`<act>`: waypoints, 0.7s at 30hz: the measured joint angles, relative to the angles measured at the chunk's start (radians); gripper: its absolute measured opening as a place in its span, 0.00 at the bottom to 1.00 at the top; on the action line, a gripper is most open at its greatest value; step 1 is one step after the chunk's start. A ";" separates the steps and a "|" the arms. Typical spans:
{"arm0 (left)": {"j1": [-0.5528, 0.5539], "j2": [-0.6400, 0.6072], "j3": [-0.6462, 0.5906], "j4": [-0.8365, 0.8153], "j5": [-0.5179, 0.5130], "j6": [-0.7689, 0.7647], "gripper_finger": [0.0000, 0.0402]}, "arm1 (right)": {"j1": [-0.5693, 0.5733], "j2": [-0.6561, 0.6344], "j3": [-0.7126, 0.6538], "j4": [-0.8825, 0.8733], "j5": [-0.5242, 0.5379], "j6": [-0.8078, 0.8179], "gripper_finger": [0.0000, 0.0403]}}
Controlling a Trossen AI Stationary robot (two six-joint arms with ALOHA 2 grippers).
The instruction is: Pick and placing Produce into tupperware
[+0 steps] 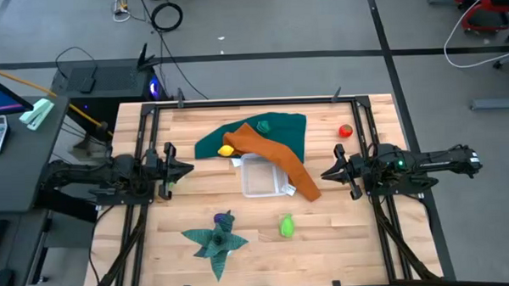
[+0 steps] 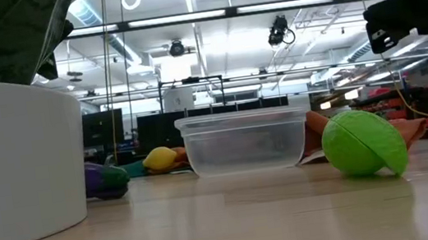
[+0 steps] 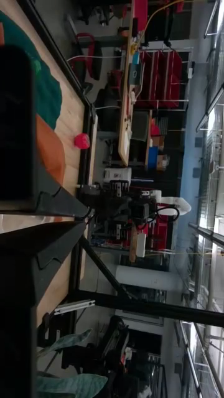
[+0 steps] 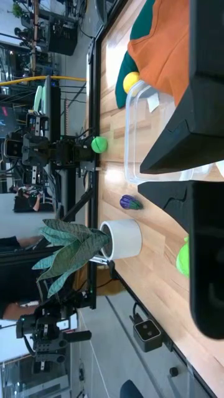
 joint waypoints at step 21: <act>0.000 0.000 0.000 0.000 0.000 0.000 0.07 | 0.000 0.000 0.000 0.000 0.000 0.000 0.00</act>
